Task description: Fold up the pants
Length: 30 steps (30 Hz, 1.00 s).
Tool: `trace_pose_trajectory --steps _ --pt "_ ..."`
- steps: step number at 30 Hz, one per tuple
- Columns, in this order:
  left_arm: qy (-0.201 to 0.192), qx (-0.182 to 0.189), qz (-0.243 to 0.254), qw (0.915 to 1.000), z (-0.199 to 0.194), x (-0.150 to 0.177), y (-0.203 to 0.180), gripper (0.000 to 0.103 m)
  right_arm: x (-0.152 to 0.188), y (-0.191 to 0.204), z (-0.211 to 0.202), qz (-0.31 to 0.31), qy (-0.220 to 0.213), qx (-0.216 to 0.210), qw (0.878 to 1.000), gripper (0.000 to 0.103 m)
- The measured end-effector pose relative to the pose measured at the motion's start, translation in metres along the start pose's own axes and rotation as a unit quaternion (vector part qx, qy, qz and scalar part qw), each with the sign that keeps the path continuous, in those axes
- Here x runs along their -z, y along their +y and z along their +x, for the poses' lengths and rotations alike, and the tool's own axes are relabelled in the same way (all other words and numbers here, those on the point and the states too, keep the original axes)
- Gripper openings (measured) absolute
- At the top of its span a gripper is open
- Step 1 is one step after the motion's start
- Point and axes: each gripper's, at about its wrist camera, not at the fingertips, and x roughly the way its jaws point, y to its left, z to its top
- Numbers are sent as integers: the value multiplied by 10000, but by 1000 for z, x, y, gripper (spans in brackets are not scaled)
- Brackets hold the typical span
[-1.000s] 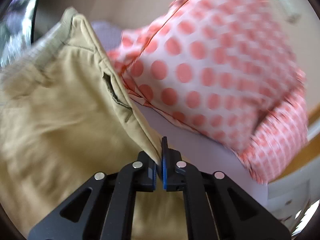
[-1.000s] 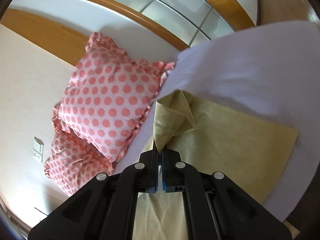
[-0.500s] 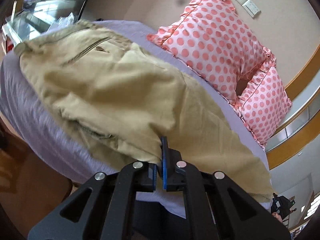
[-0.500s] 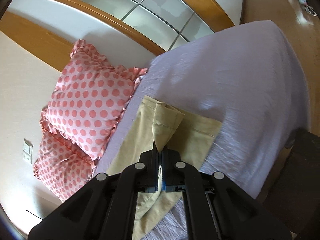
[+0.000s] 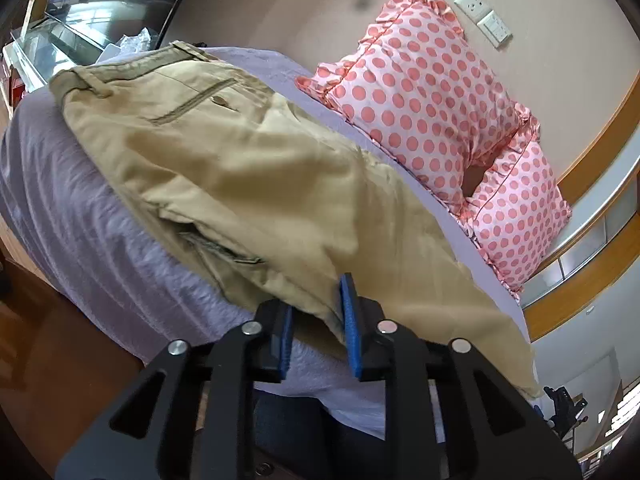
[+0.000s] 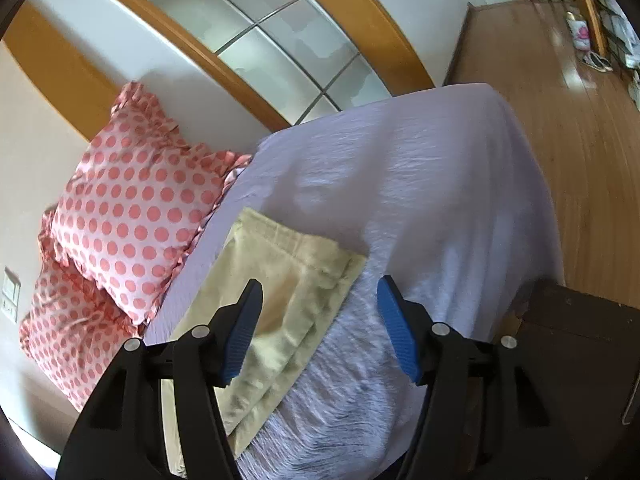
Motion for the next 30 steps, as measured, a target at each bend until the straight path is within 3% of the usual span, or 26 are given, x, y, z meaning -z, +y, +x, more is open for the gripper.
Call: trace_pose_trajectory --steps 4,6,7,10,13,14,16,18,19,21,23,25,26,27,28,29,30 --pt "-152 83 -68 9998 -16 3 7 29 10 12 10 -323 137 -189 9992 47" --pt "-253 48 -115 9996 -23 4 13 32 13 13 16 -426 209 -254 9985 9" --pt "-332 -55 -154 9993 -27 4 17 36 14 9 24 -335 345 -401 9980 8" --pt "-431 -187 -328 9984 -36 4 34 39 14 13 23 -308 227 -646 9972 5" --pt "-443 -187 -443 9979 -38 5 45 41 17 57 11 -787 133 -1245 9890 4" --pt "-444 -161 -459 9978 -38 4 46 43 23 88 6 -1094 178 -1581 9812 4" --pt "-467 -63 -516 9976 -38 6 50 47 45 142 -1 -1665 358 -2214 9602 4" --pt "-487 18 -544 9973 -38 8 49 51 80 194 -7 -2249 682 -2801 9308 4" --pt "-491 32 -537 9973 -38 8 49 54 103 218 -10 -2551 898 -3082 9121 4" --pt "-511 24 -503 9974 -38 8 47 61 168 264 -13 -3326 1537 -3520 8613 4" --pt "-546 -22 -512 9972 -38 8 47 66 232 288 -10 -4140 2212 -3561 8080 6" --pt "-610 -66 -559 9965 -40 5 49 71 278 294 -7 -4701 2688 -3409 7684 14" --pt "-641 -85 -572 9963 -41 4 50 73 296 292 -6 -4866 2884 -3354 7534 26" --pt "-701 -111 -579 9958 -42 2 52 74 303 287 -7 -4868 2971 -3388 7483 45" --pt "-755 -147 -593 9953 -43 -1 55 74 303 284 -8 -4826 2972 -3422 7495 57" --pt "-774 -172 -597 9951 -43 -2 56 74 298 280 -8 -4752 2920 -3443 7552 77" --pt "-799 -242 -633 9945 -41 -5 58 74 290 276 -9 -4630 2861 -3511 7619 82"
